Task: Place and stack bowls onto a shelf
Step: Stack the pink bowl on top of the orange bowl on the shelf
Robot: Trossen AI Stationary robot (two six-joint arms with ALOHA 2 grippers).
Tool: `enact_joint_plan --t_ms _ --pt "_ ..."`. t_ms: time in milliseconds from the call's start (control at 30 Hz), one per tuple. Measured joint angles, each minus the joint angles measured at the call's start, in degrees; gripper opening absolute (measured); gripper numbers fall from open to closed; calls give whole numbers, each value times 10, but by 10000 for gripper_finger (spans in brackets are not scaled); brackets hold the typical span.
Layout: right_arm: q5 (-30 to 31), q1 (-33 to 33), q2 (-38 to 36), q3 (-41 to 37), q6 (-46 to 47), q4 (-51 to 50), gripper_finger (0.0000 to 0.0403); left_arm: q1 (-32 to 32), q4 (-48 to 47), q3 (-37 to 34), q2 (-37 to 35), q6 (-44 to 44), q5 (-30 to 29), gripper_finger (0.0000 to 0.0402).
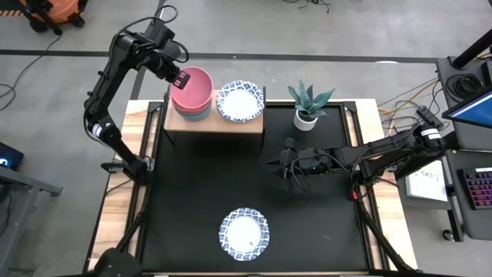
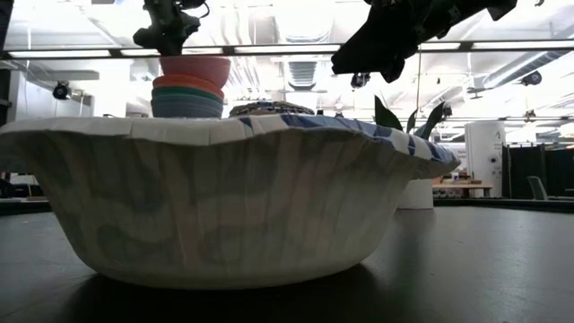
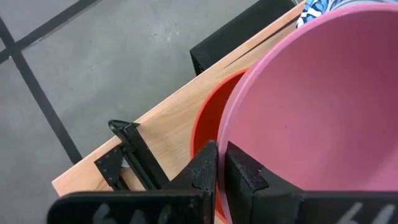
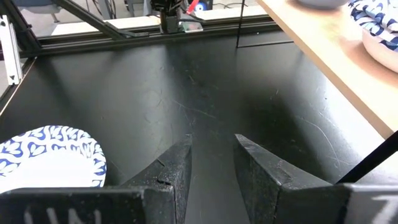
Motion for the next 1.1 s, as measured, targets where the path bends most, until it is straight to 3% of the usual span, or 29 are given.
enact_joint_plan --t_ms 433,700,933,1100 --pt "-2 0 0 0 0 0 107 0 0 0 0 -5 -9 58" --pt "-2 0 0 0 0 0 107 -5 32 14 -14 39 -8 63" --pt "-2 0 0 0 0 0 107 -6 192 -16 -72 58 2 58" --pt "-2 0 0 0 0 0 107 -7 338 -134 -138 68 50 41"
